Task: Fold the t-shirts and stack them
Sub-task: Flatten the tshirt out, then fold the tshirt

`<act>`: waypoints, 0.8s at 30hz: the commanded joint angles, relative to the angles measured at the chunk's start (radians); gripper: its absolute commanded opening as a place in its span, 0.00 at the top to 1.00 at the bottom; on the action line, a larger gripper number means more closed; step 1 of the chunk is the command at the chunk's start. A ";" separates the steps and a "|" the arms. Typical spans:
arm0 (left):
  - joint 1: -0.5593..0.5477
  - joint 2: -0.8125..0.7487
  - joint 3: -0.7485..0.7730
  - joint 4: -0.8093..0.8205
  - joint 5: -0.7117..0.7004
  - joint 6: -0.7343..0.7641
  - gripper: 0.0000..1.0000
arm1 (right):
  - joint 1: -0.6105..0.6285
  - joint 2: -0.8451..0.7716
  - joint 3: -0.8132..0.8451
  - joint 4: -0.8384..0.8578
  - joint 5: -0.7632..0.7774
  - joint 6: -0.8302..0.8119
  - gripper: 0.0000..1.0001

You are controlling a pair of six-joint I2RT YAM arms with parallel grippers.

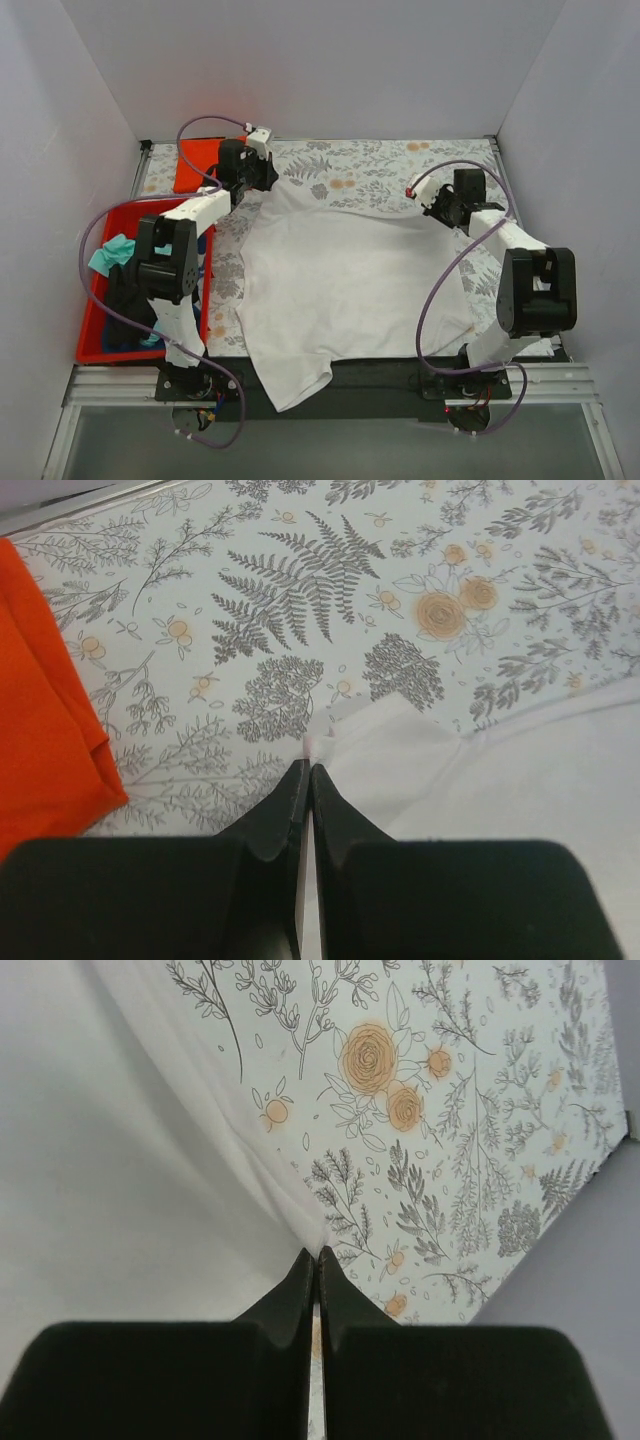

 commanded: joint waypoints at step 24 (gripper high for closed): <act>-0.018 -0.250 -0.187 0.036 0.044 0.151 1.00 | -0.019 0.051 0.091 0.050 -0.030 -0.023 0.99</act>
